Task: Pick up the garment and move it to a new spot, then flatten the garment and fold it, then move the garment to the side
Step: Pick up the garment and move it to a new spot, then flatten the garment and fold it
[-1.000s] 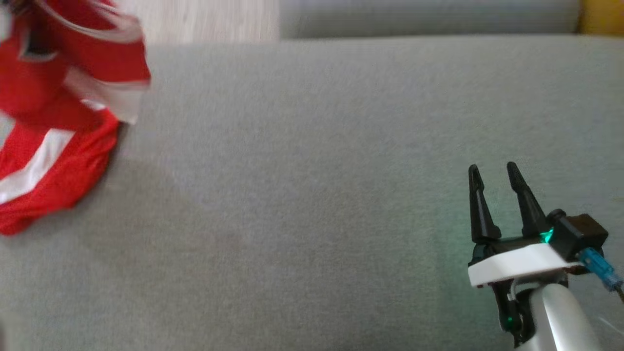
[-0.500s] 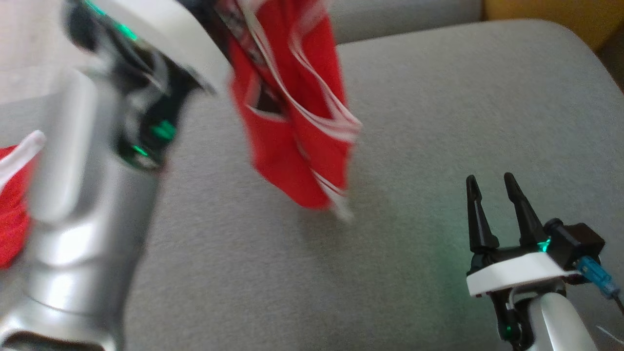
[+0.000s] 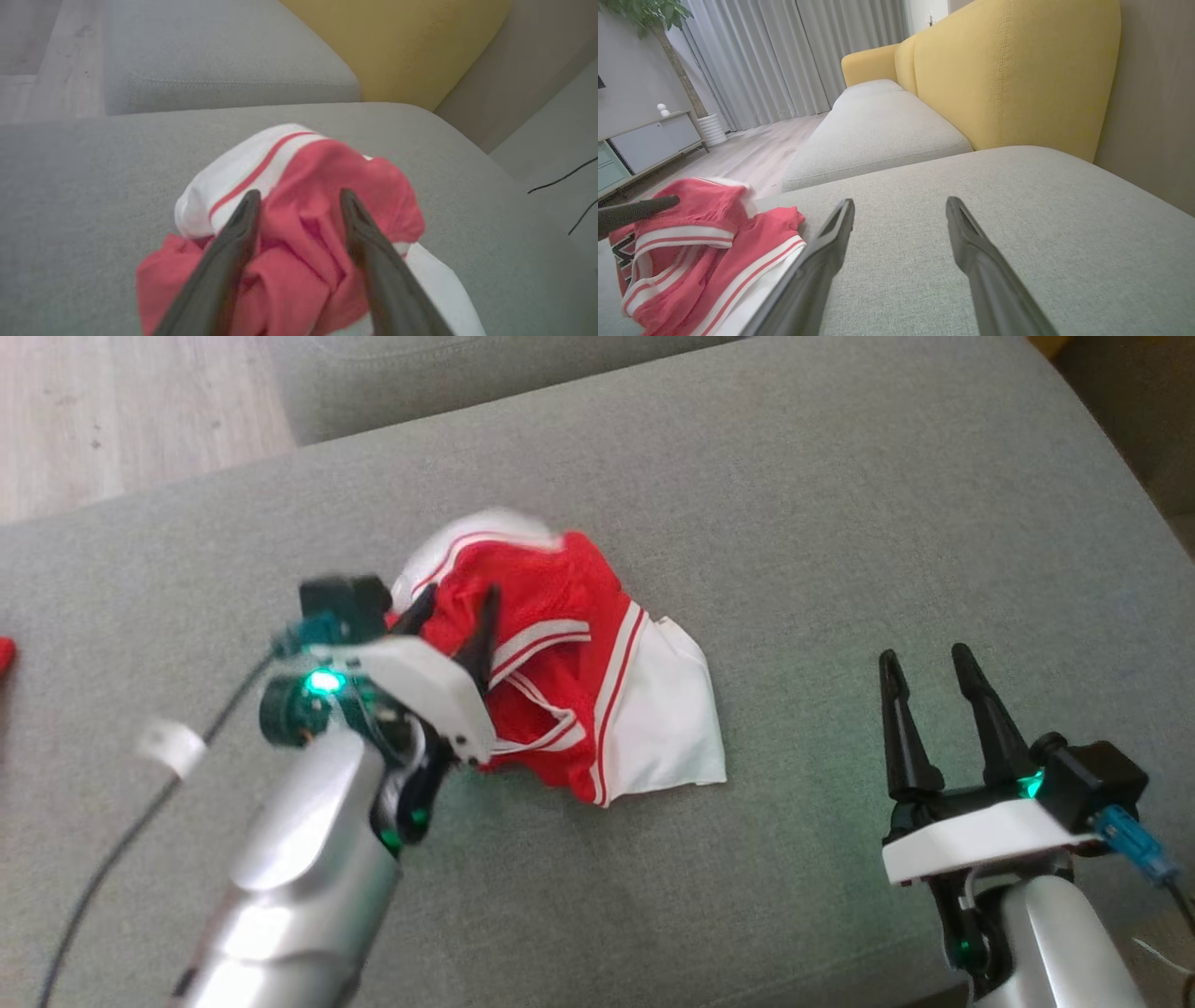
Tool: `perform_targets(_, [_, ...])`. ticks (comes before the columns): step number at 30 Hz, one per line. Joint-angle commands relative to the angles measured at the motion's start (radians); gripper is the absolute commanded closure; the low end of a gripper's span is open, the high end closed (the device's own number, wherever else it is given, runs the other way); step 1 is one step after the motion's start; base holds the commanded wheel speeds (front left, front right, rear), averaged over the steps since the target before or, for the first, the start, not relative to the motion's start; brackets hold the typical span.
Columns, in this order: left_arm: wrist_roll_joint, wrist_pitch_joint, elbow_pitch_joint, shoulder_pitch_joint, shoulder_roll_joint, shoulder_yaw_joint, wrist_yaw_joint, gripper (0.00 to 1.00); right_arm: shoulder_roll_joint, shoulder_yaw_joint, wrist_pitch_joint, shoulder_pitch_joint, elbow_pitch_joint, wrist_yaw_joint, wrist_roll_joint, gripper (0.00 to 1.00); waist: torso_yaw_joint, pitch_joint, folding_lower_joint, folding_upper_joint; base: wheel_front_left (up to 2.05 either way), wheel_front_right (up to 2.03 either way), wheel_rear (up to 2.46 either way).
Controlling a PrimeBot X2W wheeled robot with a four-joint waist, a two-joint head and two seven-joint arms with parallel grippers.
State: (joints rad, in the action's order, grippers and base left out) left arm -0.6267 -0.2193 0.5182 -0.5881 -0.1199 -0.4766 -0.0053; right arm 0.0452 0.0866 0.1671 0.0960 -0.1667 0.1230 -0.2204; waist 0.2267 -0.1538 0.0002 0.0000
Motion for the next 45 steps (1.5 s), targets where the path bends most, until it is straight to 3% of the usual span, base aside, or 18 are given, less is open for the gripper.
perform_targets(1, [0.006, 0.03, -0.012, -0.026, -0.005, 0.03, 0.012, 0.0, 0.005, 0.019, 0.007, 0.03, 0.028, 0.008, -0.006, 0.0, -0.006, 0.008, -0.0002, 0.0, 0.0, 0.0, 0.0])
perform_targets(4, [-0.006, 0.126, 0.012, 0.005, 0.018, 0.043, 0.007, 0.0, 0.005, 0.009, 0.002, 0.022, 0.026, 0.008, 0.002, 0.0, -0.024, 0.026, -0.0002, 0.0, 0.0, 0.0, 0.0])
perform_targets(8, [0.017, 0.3, -0.022, 0.066, 0.007, 0.06, -0.005, 0.0, 0.005, 0.004, -0.009, 0.004, 0.031, 0.008, 0.013, 0.0, -0.057, 0.06, -0.0002, 0.0, 0.0, 0.0, 0.0])
perform_targets(14, [0.061, 0.461, -0.12, 0.233, -0.059, 0.118, 0.046, 0.0, 0.005, -0.003, -0.034, -0.027, 0.05, 0.008, 0.026, 0.0, -0.111, 0.106, -0.0002, 0.0, 0.0, 0.0, 0.0])
perform_targets(23, [0.185, 0.481, -0.33, 0.473, -0.153, 0.217, 0.117, 0.0, 0.005, -0.01, -0.082, -0.081, 0.049, 0.008, 0.045, 0.0, -0.17, 0.15, -0.0002, 0.0, 0.0, 0.0, 0.0])
perform_targets(34, [0.208, 0.481, -0.429, 0.592, -0.157, 0.25, 0.138, 0.0, 0.005, 0.014, -0.117, -0.114, 0.062, 0.008, 0.049, 0.0, -0.191, 0.144, -0.0002, 0.0, 0.0, 0.0, 0.0])
perform_targets(45, [0.205, 0.481, -0.436, 0.562, -0.147, 0.244, 0.134, 0.0, 0.005, 0.261, -0.184, -0.054, 0.065, 0.008, 0.055, 0.0, -0.203, 0.107, -0.0002, 0.0, 0.0, 0.0, 0.0])
